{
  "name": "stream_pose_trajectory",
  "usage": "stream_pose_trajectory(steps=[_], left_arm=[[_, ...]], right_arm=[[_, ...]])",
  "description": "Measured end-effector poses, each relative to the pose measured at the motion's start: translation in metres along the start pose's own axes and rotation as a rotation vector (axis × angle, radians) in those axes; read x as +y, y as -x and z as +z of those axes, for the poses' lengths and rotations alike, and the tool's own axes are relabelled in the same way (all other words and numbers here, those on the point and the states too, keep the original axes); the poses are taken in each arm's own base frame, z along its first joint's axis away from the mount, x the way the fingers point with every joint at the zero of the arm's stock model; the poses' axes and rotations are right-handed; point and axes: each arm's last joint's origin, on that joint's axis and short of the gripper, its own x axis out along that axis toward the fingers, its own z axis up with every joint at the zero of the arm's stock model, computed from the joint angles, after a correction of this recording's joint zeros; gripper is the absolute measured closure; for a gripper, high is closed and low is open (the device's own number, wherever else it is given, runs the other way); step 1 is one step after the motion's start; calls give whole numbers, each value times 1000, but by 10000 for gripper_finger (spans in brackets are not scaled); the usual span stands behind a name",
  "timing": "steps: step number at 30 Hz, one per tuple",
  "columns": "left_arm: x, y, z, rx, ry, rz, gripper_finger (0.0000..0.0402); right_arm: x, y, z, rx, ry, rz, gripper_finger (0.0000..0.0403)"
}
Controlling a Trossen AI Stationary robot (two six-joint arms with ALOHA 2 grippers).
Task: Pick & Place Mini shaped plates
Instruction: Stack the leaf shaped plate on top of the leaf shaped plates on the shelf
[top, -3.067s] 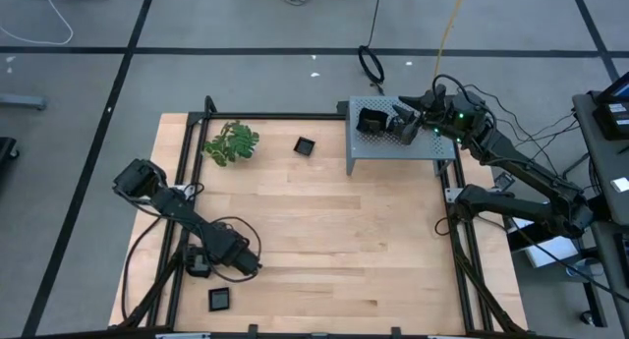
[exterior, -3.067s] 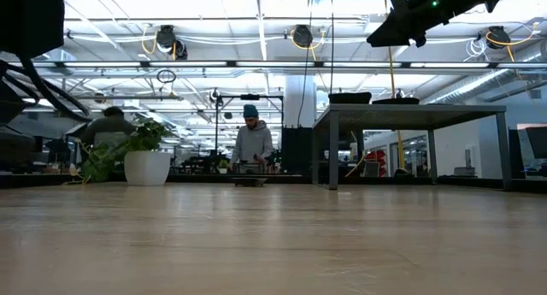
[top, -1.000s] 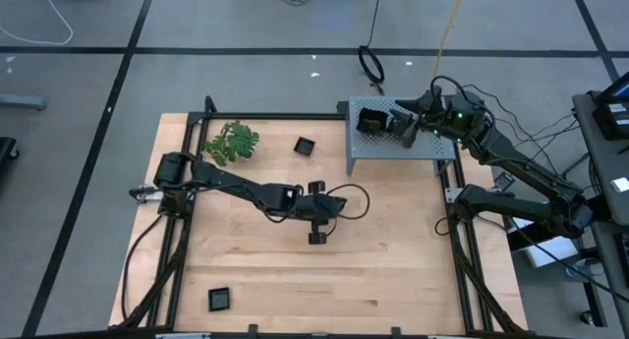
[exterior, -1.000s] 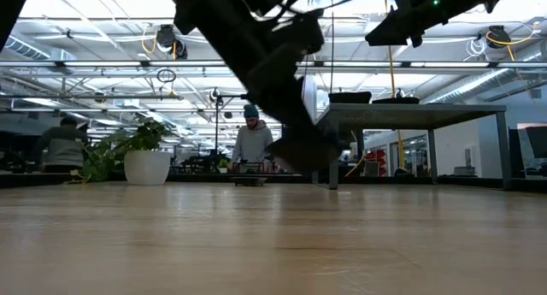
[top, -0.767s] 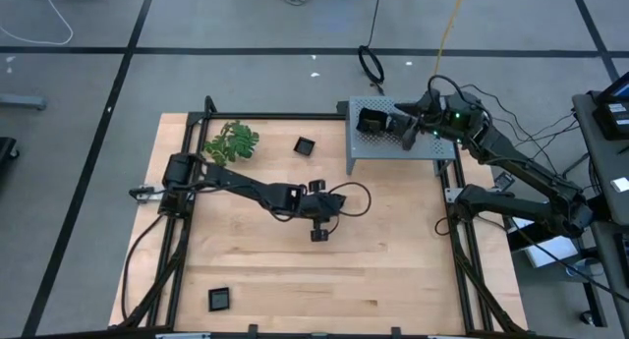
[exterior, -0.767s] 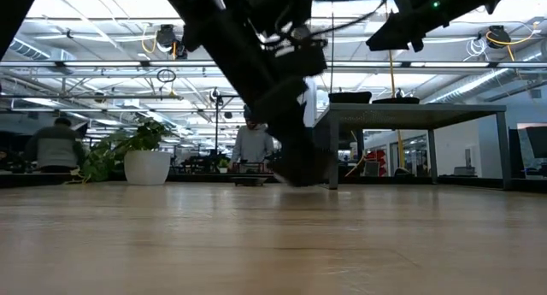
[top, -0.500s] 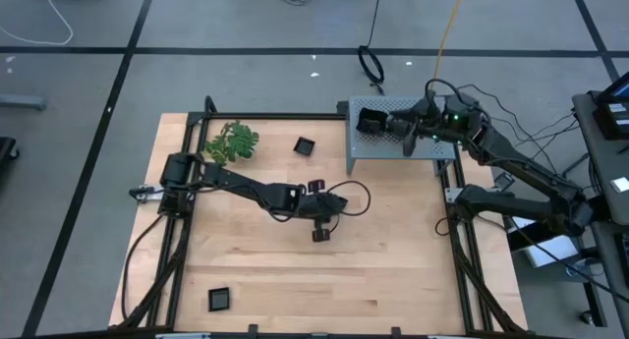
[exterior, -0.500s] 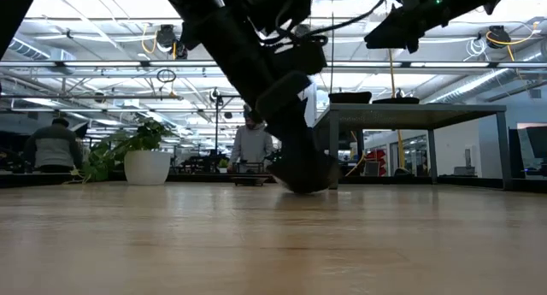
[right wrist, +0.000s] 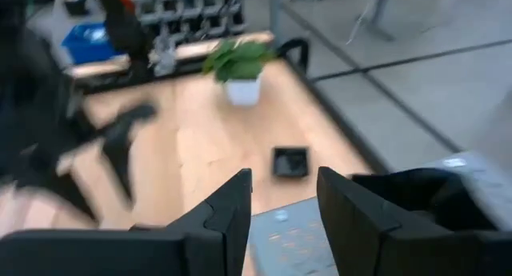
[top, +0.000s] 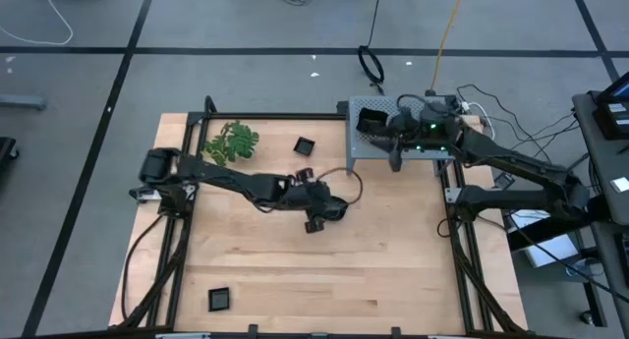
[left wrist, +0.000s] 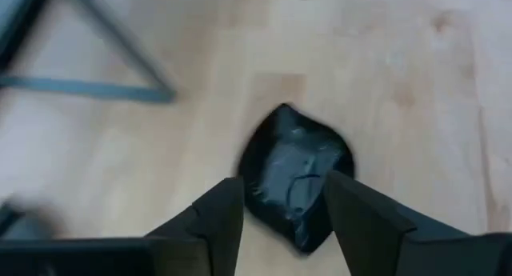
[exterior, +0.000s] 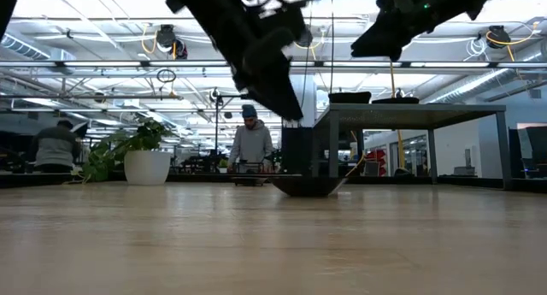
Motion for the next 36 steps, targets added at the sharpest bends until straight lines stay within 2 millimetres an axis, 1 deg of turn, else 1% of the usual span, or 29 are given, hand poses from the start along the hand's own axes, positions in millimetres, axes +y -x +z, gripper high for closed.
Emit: stream_pose_trajectory(steps=[4, 6, 9, 13, 15, 17, 19, 21, 24, 26, 28, 30, 34, 36], left_arm=[[12, 36, 8, -28, 61, 60, 218], [19, 53, 9, -27, 87, 96, 218], [28, 79, 12, -65, 107, 135, 218], [39, 113, 16, -131, 123, 171, 218], [43, 125, 17, -157, 121, 195, 218], [46, 136, 13, -141, 97, 219, 218], [48, 142, 12, -145, 96, 222, 218], [50, 148, 10, -137, 92, 223, 218], [52, 153, 9, -136, 92, 223, 218], [53, 153, 6, -110, 83, 227, 218], [53, 153, 2, -77, 70, 225, 218], [54, 154, 0, -59, 63, 229, 218], [55, 153, -5, -3, 35, 237, 218], [56, 154, -6, 10, 31, 240, 218]], right_arm=[[11, -24, -10, 84, 6, 70, 273], [17, -36, -16, 130, 44, 108, 273], [27, -50, -29, 223, 171, 176, 273], [44, -66, -51, 350, 364, 344, 273], [54, -73, -60, 391, 454, 416, 273], [64, -80, -71, 430, 526, 481, 273], [74, -86, -82, 431, 615, 535, 273], [85, -93, -96, 438, 717, 549, 273], [101, -103, -113, 403, 907, 503, 273], [111, -110, -121, 354, 1028, 454, 273], [119, -114, -131, 350, 1110, 431, 273], [127, -119, -139, 344, 1141, 427, 273], [137, -124, -153, 368, 1164, 471, 273], [141, -124, -160, 391, 1176, 462, 273]])
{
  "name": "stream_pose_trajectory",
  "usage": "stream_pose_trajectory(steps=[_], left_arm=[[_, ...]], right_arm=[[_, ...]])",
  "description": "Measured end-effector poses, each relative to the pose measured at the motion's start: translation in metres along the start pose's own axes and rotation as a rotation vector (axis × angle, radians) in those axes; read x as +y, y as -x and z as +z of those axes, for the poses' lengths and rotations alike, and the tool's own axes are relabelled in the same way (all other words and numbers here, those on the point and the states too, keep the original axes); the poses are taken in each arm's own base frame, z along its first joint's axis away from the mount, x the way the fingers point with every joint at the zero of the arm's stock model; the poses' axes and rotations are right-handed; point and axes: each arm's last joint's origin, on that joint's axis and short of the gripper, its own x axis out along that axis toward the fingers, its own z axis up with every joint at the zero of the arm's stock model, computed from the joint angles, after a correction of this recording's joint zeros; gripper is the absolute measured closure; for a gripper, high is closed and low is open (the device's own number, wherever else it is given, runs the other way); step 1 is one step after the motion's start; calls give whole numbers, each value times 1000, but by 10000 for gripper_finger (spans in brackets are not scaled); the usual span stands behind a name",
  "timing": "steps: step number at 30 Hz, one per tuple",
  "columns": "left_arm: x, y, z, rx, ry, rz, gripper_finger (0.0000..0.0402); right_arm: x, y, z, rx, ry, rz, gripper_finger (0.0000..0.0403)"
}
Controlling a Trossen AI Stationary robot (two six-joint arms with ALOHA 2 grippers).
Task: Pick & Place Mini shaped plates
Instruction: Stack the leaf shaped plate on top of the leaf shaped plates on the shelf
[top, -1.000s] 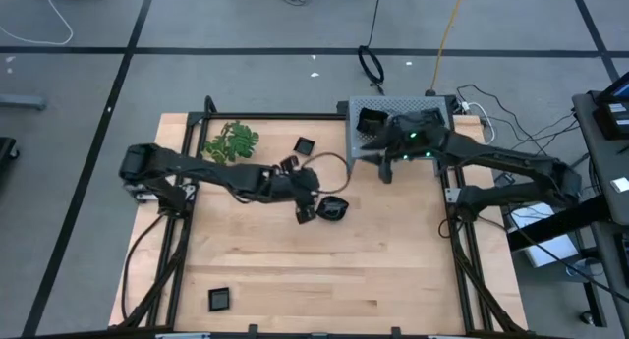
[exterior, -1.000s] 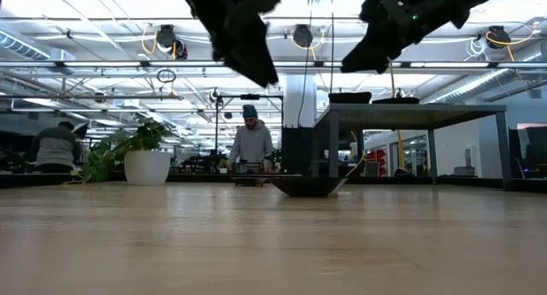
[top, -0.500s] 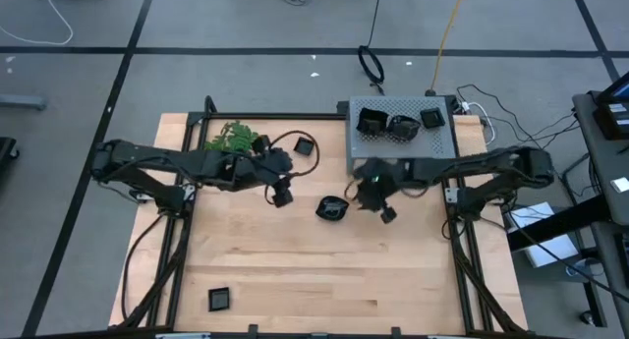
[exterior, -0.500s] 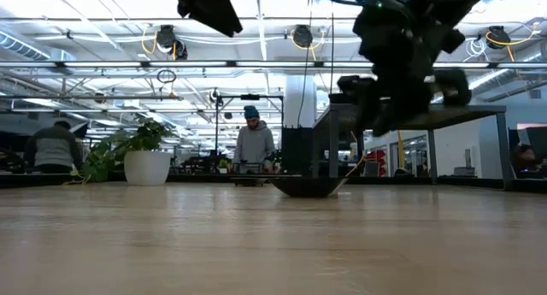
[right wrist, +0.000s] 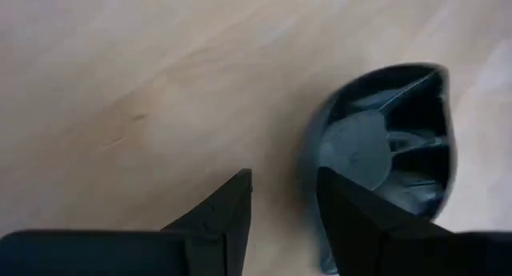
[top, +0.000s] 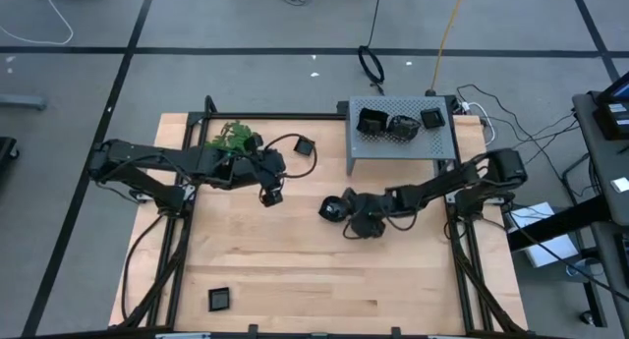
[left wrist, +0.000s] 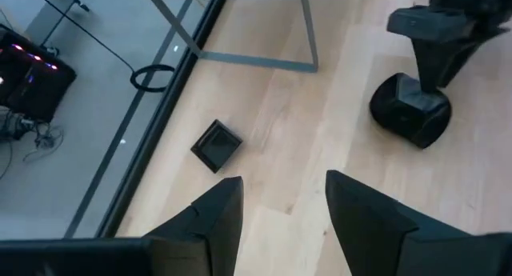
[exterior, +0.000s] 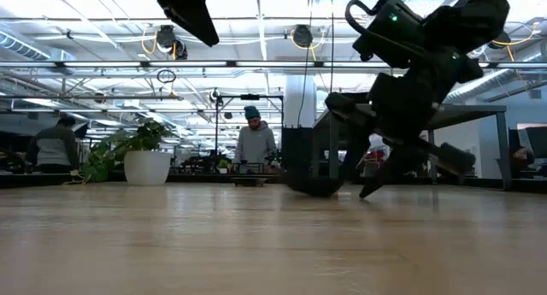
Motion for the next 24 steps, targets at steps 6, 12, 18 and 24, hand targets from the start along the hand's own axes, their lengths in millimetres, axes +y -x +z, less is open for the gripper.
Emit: stream_pose_trajectory(steps=[6, 12, 18, 24], left_arm=[[3, -2, 0, 7, -18, 9, 218], [5, -3, 0, 12, -49, 13, 218], [7, -4, -2, 31, -55, 20, 218], [12, -6, -1, 37, -51, 32, 218]], right_arm=[[-1, -21, 5, 47, -9, -169, 273], [1, -28, 9, 31, -105, -208, 273], [3, -26, 10, 57, -196, -231, 309], [5, -27, 9, 58, -279, -223, 394]])
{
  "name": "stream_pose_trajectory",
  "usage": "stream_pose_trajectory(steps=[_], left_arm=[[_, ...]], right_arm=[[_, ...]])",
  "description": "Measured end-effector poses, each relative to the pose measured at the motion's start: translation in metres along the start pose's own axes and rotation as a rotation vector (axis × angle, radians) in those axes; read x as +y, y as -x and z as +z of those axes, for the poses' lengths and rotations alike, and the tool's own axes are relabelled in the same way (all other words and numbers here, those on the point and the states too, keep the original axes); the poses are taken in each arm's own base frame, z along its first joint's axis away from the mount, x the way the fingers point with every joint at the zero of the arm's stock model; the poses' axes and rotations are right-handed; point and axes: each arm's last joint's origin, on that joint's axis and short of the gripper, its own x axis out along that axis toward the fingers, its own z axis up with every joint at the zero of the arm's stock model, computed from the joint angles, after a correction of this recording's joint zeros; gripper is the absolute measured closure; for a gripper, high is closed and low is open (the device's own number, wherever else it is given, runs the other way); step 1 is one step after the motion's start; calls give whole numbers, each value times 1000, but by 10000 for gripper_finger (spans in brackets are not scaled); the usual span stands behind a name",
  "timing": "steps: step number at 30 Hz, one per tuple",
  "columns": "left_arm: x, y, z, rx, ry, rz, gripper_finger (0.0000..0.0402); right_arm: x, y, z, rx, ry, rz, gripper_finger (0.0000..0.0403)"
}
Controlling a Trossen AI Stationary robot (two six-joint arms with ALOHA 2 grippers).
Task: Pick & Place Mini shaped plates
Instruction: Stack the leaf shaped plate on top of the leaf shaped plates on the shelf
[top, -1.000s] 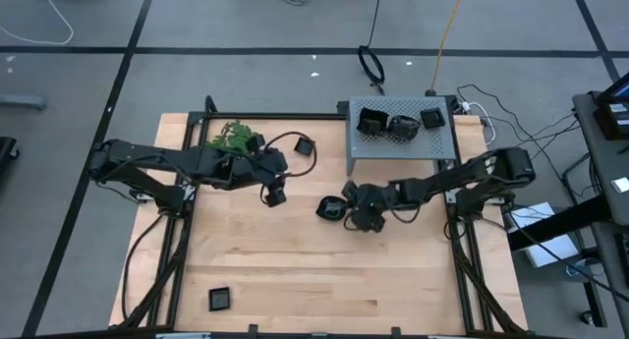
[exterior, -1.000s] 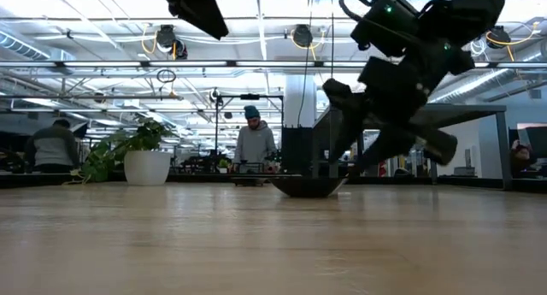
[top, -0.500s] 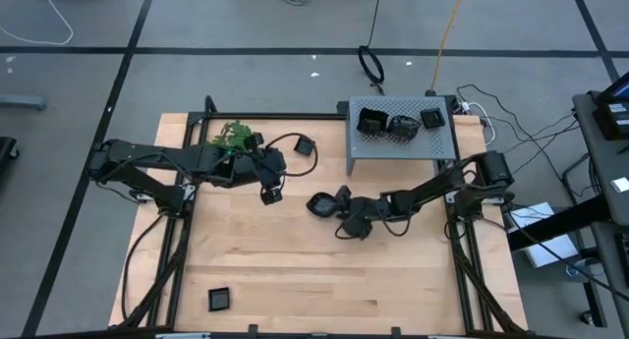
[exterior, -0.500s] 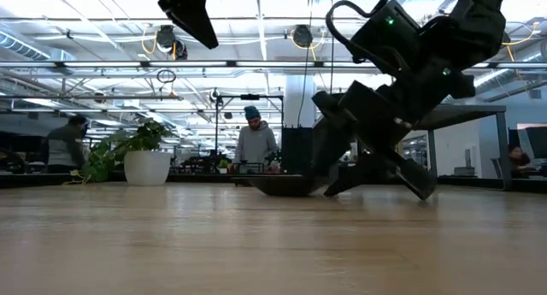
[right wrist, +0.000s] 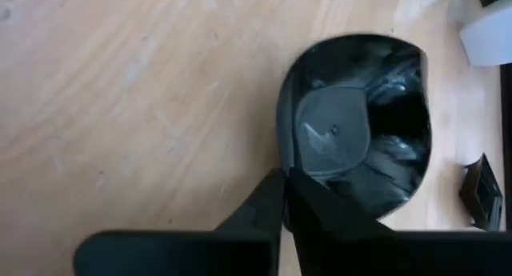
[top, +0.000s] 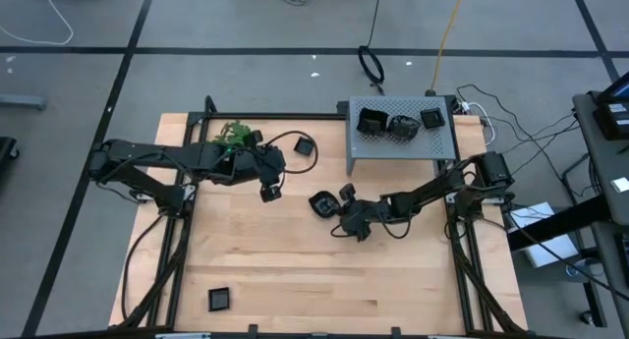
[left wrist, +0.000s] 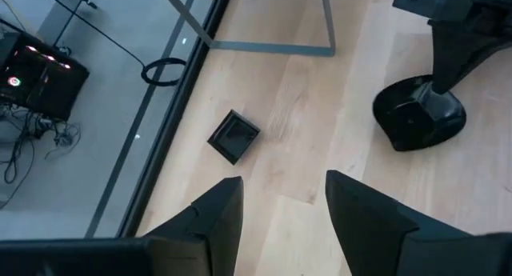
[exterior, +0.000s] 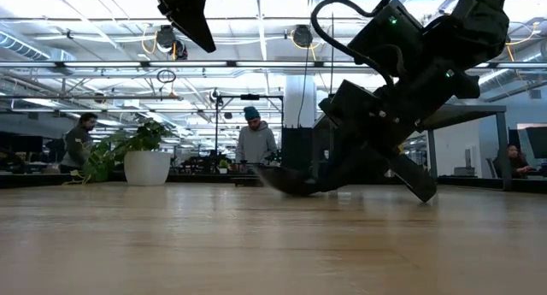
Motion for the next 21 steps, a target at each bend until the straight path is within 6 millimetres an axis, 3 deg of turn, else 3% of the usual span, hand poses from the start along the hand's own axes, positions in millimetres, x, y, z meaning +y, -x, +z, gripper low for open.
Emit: stream_pose_trajectory(steps=[9, 16, 21], left_arm=[[6, -3, 0, 9, 17, 15, 218], [7, -4, 0, 11, -25, 18, 218], [9, -5, 0, 13, -41, 23, 218]], right_arm=[[-10, 11, 4, 2, -118, -77, 401], [-36, 56, 17, -67, -199, -140, 402], [-58, 93, 21, -155, -362, -220, 402]])
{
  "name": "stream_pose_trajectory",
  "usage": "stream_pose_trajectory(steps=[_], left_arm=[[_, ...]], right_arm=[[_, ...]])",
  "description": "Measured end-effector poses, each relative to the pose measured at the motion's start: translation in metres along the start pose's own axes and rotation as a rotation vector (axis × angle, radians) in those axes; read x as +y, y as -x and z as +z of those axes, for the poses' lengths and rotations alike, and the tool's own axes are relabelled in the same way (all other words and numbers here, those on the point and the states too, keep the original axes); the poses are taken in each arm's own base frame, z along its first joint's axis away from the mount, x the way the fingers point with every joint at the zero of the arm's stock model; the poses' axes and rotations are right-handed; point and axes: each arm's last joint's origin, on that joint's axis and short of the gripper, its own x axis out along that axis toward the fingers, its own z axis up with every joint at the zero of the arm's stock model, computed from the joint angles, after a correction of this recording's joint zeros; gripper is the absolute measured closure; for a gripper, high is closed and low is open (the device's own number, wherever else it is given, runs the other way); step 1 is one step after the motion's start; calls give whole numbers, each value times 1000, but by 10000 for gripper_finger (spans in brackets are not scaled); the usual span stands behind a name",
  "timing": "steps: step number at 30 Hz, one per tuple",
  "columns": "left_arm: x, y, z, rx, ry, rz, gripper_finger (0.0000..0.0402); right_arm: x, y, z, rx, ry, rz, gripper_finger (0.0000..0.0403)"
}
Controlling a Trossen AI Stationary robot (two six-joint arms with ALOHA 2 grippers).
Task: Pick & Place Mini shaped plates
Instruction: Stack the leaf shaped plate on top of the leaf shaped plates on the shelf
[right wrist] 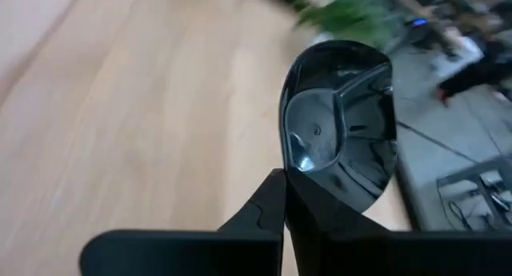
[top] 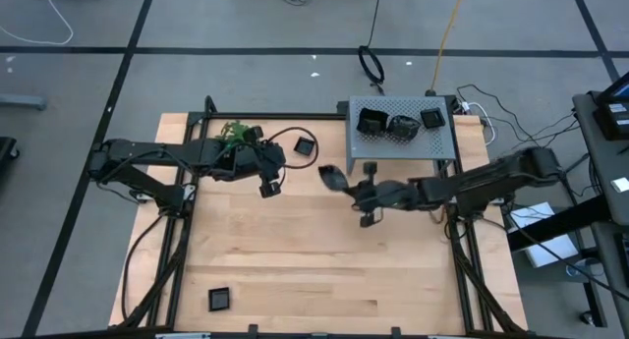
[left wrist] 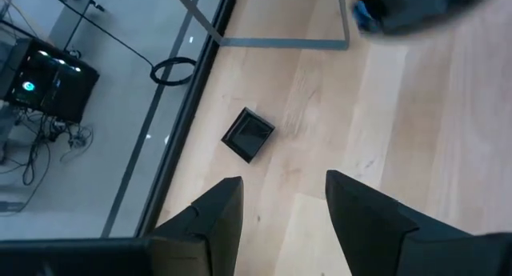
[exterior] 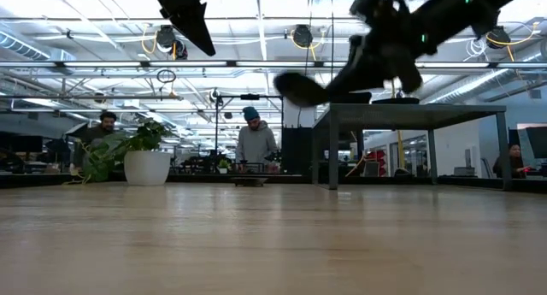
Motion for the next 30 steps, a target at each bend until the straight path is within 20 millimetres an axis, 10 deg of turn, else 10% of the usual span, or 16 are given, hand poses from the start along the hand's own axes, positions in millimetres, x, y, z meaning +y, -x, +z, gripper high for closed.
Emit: stream_pose_trajectory(steps=[7, 15, 30], left_arm=[[7, -3, 1, -3, 51, 17, 218], [15, -7, 7, -55, 143, 37, 218], [27, -10, 22, -197, 252, 63, 218]], right_arm=[[-47, 55, 20, -138, -143, -292, 403], [-99, 113, -1, -28, -299, -678, 403], [-112, 139, -57, 337, 96, -394, 403]])
